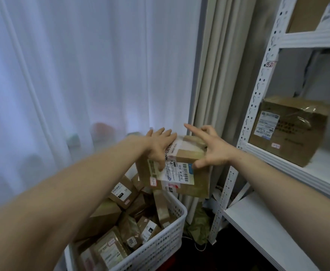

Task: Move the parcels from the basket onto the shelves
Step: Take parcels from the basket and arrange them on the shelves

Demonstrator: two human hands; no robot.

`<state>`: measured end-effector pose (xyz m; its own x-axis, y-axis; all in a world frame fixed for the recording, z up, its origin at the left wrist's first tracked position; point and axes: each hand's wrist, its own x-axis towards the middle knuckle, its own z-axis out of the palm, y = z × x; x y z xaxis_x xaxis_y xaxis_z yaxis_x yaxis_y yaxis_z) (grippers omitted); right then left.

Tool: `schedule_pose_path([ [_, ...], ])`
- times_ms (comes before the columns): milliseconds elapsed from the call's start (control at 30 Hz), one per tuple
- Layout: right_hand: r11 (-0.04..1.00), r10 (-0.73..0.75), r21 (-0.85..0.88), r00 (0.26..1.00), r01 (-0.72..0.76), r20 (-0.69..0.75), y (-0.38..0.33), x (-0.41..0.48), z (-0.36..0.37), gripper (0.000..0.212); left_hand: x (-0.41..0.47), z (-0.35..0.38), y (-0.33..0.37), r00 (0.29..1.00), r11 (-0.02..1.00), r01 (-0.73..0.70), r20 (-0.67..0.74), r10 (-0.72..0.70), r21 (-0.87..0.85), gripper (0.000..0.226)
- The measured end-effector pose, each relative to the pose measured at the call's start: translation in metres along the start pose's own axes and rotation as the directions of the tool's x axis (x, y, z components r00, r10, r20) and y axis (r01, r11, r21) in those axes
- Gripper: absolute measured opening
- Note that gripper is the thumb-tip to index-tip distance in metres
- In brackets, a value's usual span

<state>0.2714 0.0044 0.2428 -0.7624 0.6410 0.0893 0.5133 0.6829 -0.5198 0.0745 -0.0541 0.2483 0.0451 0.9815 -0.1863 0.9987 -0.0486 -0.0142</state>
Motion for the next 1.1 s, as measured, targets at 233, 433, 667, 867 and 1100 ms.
schedule_pose_path([
  [233,0.994,-0.028,-0.099,0.995,0.038,0.098,0.001,-0.003,-0.013,0.12,0.007,-0.004,0.007,0.989,0.966,-0.001,0.145,0.04,-0.26,0.121],
  [433,0.87,0.318,0.466,0.907,-0.163,-0.276,0.032,-0.016,-0.003,0.113,-0.001,0.015,-0.022,0.998,0.649,0.052,0.066,-0.003,-0.759,0.07],
  [667,0.521,0.438,0.832,0.897,-0.193,-0.066,0.048,-0.013,0.037,0.078,-0.001,0.034,-0.03,0.995,0.17,0.055,0.04,-0.093,-0.984,0.064],
  [867,0.494,0.368,0.863,0.925,-0.104,-0.099,0.034,-0.003,0.04,0.022,0.0,0.039,-0.035,0.992,0.074,0.031,0.022,-0.122,-0.997,0.069],
  [1100,0.511,0.355,0.854,0.928,-0.094,-0.11,0.035,-0.001,0.037,0.02,0.0,0.04,-0.031,0.99,0.058,0.017,0.008,-0.143,-0.998,0.047],
])
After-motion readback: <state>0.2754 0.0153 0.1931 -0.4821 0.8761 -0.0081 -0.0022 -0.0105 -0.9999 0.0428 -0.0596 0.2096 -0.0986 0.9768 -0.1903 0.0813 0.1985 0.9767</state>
